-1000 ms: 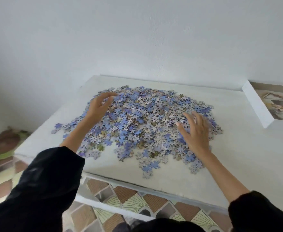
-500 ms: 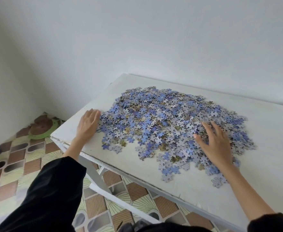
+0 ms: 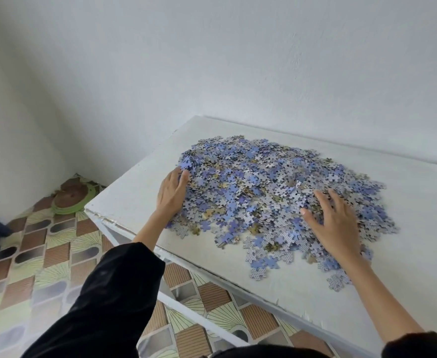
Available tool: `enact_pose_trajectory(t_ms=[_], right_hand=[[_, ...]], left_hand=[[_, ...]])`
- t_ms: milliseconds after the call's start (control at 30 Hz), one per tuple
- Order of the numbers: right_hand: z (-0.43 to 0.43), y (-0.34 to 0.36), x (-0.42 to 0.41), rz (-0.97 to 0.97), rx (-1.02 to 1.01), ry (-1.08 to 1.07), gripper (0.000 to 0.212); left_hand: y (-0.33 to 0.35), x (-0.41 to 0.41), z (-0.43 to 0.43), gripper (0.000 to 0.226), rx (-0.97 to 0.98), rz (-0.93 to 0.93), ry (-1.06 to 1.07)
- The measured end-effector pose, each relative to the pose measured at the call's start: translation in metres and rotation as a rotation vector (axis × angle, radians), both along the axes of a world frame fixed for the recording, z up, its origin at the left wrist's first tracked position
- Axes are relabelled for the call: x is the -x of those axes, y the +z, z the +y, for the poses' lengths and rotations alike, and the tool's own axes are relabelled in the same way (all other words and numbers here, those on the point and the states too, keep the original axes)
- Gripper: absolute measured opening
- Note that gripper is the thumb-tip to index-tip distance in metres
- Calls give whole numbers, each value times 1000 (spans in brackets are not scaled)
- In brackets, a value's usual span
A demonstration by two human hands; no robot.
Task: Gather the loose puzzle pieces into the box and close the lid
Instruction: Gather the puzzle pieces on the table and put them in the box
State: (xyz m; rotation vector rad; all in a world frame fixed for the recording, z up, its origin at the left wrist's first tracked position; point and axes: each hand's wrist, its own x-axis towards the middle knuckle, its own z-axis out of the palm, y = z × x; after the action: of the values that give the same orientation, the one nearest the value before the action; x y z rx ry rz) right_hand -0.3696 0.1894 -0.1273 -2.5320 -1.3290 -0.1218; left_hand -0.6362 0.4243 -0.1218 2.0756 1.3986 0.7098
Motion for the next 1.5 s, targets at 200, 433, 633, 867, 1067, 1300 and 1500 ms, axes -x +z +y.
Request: enact_pose_trajectory(t_ms=[200,433,633,867,1067,1300,1500], right_hand=[[1,0,0,2,-1,4,63],[0,-1,0,-7,-12,14,63],[0,-1,0,13,-31,17,62],[-15,23,3,226,-168,151,78],[-52,20,33,254,101,430,92],[-63,1,46,51,230,401,98],[-49,-2,48,41,185,323,92]], left_hand=[[4,22,-19,57,21,-111,81],[-8,-8,-62,61,8,15,132],[-6,-33,-75,69,81,-31,193],[12,-5,-89,92,-155,-16,-345],[-2,-18,-121,114,-368,335,-757],[-7,-47,-123,119,-444,487,-823],[-5,-62,-113,113,-466,524,-798]])
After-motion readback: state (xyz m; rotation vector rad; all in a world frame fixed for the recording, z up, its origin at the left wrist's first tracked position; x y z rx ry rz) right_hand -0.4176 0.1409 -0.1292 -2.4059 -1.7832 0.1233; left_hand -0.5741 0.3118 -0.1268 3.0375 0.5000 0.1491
